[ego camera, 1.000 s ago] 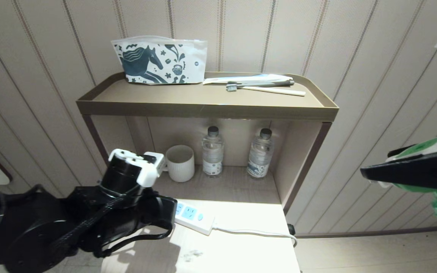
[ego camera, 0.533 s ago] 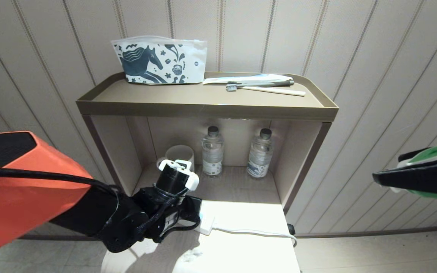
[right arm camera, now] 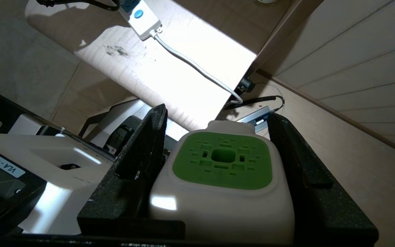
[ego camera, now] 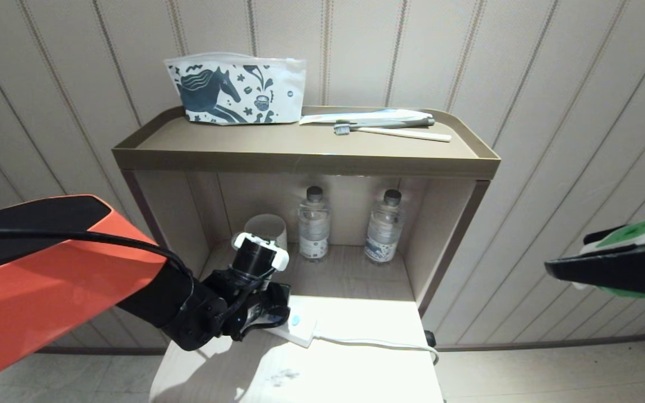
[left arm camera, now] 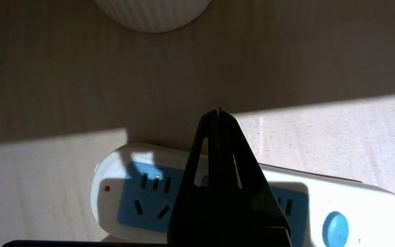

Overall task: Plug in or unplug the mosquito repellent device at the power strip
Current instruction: Insert the plug into the socket

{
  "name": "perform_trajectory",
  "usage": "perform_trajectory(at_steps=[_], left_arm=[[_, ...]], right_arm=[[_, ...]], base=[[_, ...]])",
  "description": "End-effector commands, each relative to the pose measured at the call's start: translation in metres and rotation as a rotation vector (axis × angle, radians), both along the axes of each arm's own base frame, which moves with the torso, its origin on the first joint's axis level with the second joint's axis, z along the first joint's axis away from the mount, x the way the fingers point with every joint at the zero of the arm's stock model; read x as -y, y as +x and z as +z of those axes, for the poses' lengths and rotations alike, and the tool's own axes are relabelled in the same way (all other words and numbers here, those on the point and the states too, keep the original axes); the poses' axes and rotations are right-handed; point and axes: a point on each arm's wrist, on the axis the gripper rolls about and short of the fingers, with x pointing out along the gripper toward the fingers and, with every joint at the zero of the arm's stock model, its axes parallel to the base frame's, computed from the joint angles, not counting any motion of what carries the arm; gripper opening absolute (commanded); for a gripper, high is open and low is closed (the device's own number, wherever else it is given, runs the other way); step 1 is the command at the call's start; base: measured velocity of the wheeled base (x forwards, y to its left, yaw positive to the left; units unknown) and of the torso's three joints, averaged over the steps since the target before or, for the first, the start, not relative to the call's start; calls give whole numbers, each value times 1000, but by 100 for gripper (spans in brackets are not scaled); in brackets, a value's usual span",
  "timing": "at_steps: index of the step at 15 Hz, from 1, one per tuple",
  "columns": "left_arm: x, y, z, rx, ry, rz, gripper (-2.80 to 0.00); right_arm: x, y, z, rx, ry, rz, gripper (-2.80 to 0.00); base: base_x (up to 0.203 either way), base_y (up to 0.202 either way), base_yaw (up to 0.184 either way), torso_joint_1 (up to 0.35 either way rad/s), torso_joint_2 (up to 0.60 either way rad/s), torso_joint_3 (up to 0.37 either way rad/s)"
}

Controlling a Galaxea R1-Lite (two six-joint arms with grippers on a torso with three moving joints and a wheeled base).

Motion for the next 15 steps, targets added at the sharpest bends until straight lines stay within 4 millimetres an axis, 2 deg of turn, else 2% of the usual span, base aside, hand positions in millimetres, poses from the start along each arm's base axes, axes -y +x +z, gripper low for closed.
perform_trajectory(at_steps=[1,10,15], left_arm=[[0,1,-1,0,0,5,-280],[-13,-15,-7,-42,29,7,-280],[-11,-25,-6,-50,30,-13,-280]], right_arm=[[0,1,-2,-8,-9,-4,-280],[0,2,-4,-14,-16,-5,-280],[-2,3,-4,-14,-13,-6,-280]], base=[[0,0,0,0,0,0],[0,0,0,0,0,0],[0,0,0,0,0,0]])
